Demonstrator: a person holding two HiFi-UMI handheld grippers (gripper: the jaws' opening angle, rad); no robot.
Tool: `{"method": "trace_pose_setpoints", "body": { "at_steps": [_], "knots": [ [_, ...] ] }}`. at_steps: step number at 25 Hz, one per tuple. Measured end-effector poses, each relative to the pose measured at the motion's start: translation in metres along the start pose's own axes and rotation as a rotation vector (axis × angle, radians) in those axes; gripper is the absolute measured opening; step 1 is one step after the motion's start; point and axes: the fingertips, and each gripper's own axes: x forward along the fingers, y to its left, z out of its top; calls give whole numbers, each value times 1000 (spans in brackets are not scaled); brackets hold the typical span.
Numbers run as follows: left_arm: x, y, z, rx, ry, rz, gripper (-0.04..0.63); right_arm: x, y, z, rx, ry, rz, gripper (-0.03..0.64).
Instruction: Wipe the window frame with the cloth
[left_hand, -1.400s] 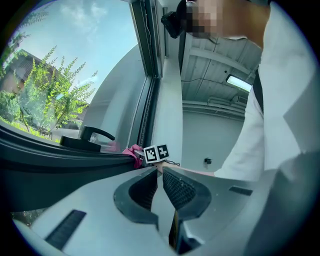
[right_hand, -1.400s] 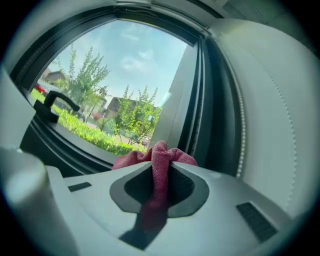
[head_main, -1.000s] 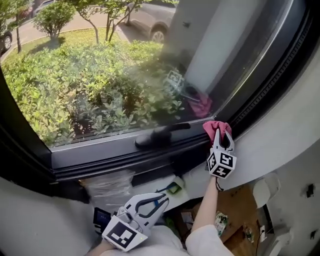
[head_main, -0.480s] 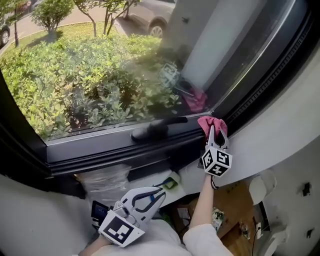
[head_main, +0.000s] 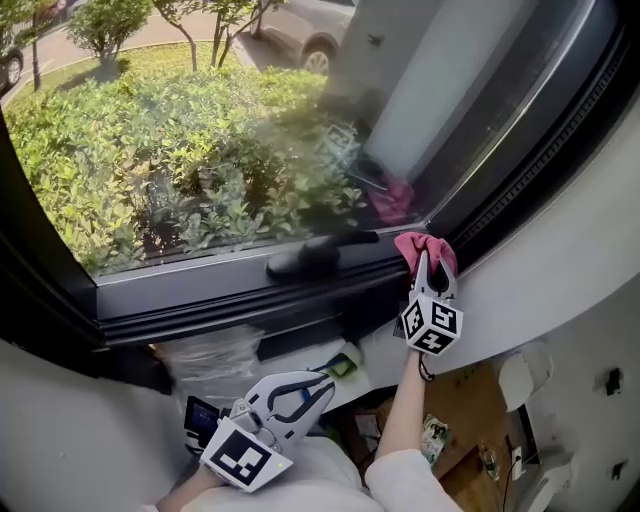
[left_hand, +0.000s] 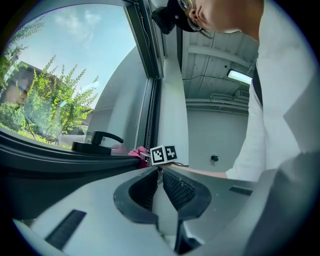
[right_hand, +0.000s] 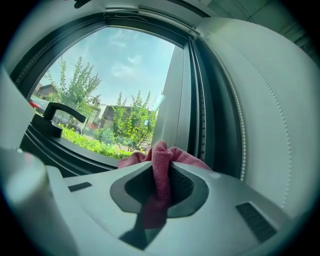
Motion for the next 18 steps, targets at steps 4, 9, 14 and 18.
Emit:
{"method": "trace_pose_setpoints", "body": {
  "at_steps": [4,9,14,18],
  "knots": [
    [0,-1,0,-7,-2,1,41,-2,6,2,1,-7,7,63],
    [1,-5,-1,-19,-4,-13,41,-6,15,4,-10,-11,16,63],
    [1,-2,-2,-17,-3,-3,41,-8,21,6,-30,-16,17,63],
    [1,-2,-2,-19,1,-4,41,-9,22,6,-29,-18,15,63]
  ]
}}
